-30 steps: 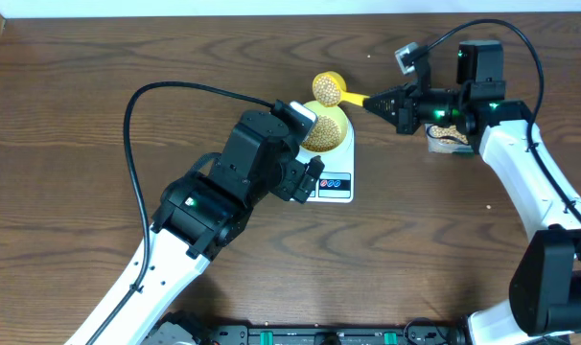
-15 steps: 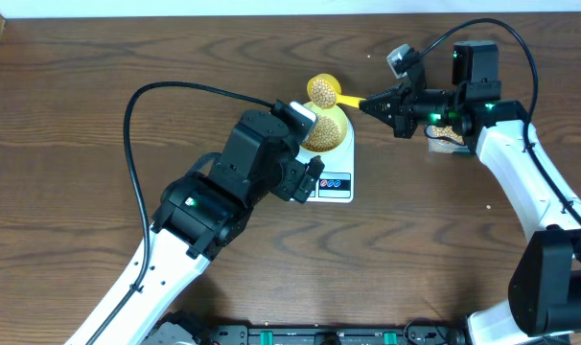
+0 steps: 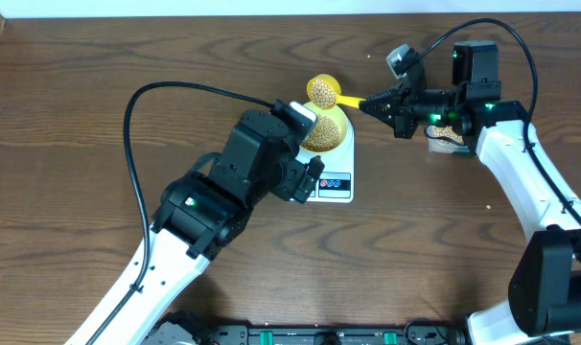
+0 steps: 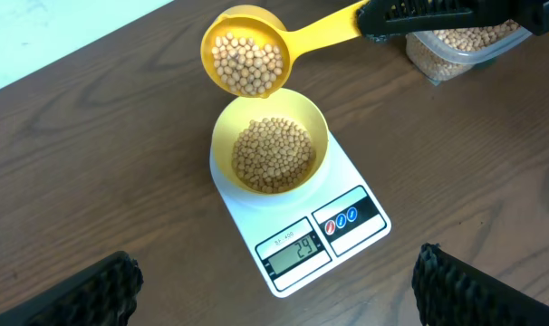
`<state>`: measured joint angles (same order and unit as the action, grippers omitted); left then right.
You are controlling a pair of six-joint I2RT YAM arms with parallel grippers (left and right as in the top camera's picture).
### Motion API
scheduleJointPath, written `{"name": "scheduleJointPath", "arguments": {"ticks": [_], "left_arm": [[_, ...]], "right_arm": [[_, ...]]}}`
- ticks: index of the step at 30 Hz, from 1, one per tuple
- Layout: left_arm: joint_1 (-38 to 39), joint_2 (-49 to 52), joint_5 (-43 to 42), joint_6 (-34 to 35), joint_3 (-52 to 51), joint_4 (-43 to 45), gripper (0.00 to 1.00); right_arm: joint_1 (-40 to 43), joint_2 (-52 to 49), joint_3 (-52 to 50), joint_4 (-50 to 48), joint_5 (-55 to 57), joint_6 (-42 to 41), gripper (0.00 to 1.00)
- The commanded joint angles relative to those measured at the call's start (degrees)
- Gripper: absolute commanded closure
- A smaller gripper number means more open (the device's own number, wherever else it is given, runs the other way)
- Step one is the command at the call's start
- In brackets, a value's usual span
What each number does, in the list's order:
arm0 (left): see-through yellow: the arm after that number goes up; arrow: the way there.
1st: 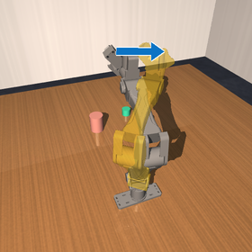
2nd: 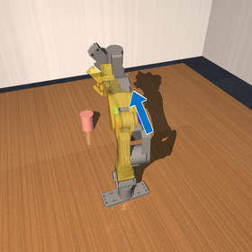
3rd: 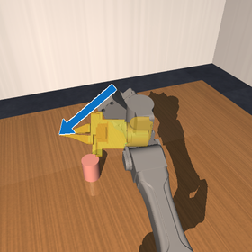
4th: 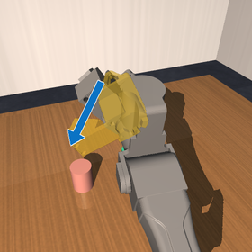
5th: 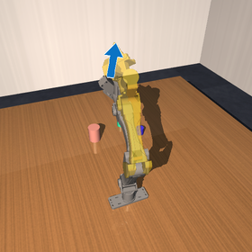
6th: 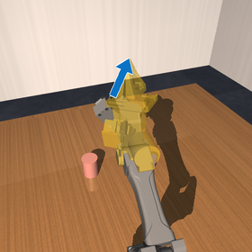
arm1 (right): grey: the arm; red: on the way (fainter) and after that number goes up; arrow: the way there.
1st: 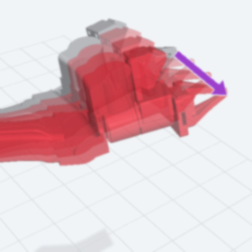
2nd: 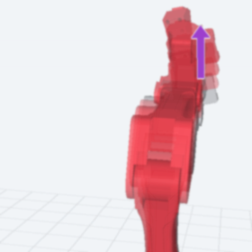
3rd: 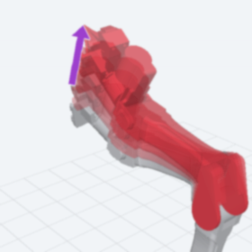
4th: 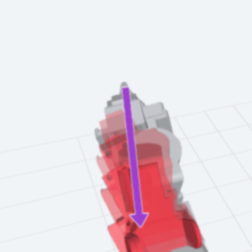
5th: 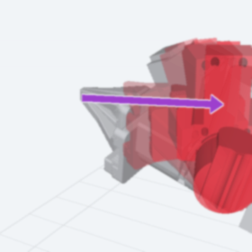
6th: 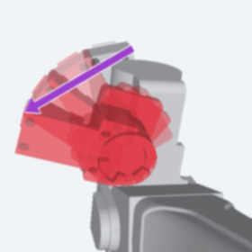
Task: Scoop item into bowl and weigh 50g on scale
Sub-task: 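Tilt the scoop slightly with the right gripper, trickling soybeans into the bowl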
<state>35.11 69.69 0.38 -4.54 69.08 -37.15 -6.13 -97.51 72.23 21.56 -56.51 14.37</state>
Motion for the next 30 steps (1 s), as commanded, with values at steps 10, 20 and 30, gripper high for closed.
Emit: {"name": "scheduleJointPath", "arguments": {"ticks": [10, 20, 30], "left_arm": [[0.2, -0.1, 0.7, -0.2, -0.6, -0.2, 0.03], [0.2, -0.1, 0.7, -0.2, -0.6, -0.2, 0.03], [0.2, -0.1, 0.7, -0.2, -0.6, -0.2, 0.03]], "right_arm": [[-0.3, -0.7, -0.2, -0.1, -0.4, 6.5, 0.99], [-0.3, -0.7, -0.2, -0.1, -0.4, 11.5, 0.99], [-0.3, -0.7, -0.2, -0.1, -0.4, 15.1, 0.99]]}}
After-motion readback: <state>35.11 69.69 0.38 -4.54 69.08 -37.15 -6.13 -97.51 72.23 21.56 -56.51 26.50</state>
